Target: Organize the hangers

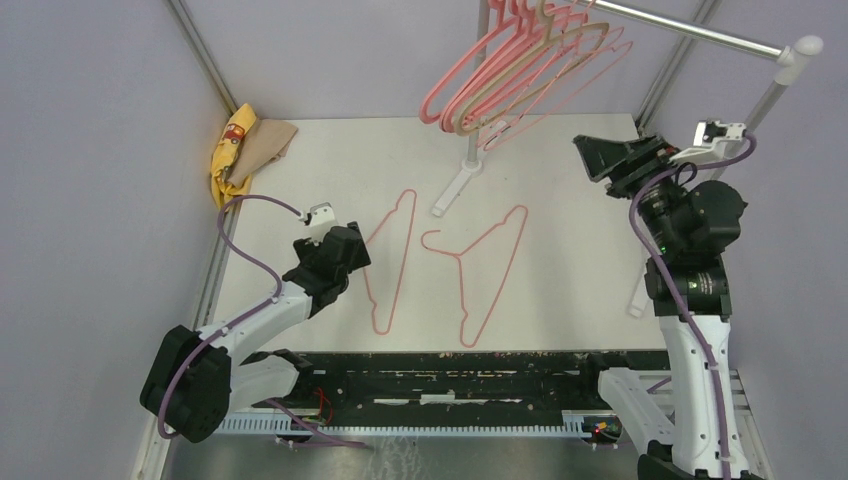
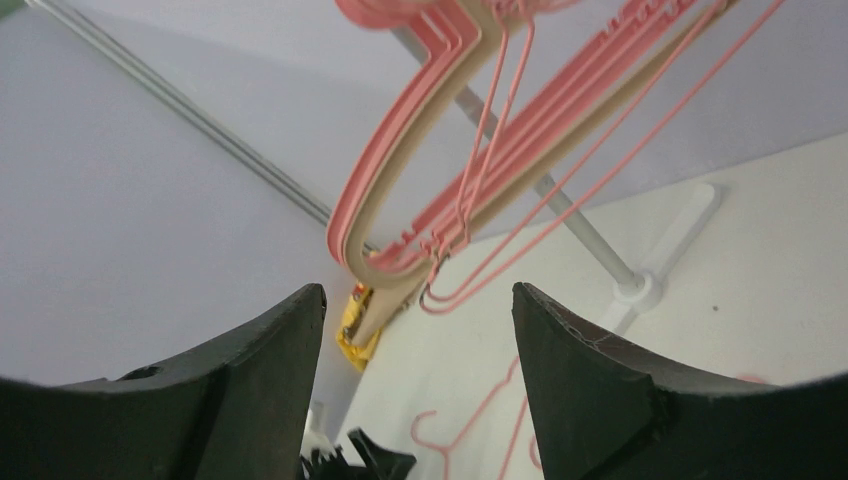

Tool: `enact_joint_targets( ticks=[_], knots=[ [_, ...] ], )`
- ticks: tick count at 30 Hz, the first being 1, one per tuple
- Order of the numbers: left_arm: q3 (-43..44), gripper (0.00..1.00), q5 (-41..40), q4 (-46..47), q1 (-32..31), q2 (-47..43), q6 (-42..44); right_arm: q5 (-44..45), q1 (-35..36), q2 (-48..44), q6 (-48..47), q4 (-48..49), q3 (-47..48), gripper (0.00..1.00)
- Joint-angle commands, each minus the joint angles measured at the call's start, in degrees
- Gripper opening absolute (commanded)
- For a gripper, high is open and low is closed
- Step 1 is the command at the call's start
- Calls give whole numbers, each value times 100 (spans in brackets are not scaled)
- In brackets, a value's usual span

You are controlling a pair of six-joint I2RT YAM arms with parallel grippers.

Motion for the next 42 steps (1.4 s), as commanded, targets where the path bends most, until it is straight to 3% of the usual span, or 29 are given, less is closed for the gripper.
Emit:
enact_joint_targets(
  ticks=[1, 8, 12, 15, 26, 34, 42],
  knots=[
    [74, 99, -39, 241, -14, 68, 176, 256, 673, -88, -816, -1103, -687, 70],
    [70, 99, -9, 145, -14, -31, 107, 1382, 2602, 658, -1249, -1418, -1067, 55],
    [87, 99, -3, 98, -14, -57, 90, 2573, 3921, 1539, -1401, -1331, -990, 53],
    [110, 99, 58, 54, -19, -33, 64, 2998, 4539, 2420, -1410, -1194, -782, 53],
    [-16, 99, 117, -39, -12, -368, 38, 3119, 4649, 4773, -1486, -853, 114, 50],
    [-18, 99, 184, -29, -15, -417, 44, 3436, 4545, 5499, -1490, -1035, 612, 42],
    [-145, 99, 199, 12, -19, -538, 28, 3276, 4319, 5629, -1241, -844, 254, 36]
  ],
)
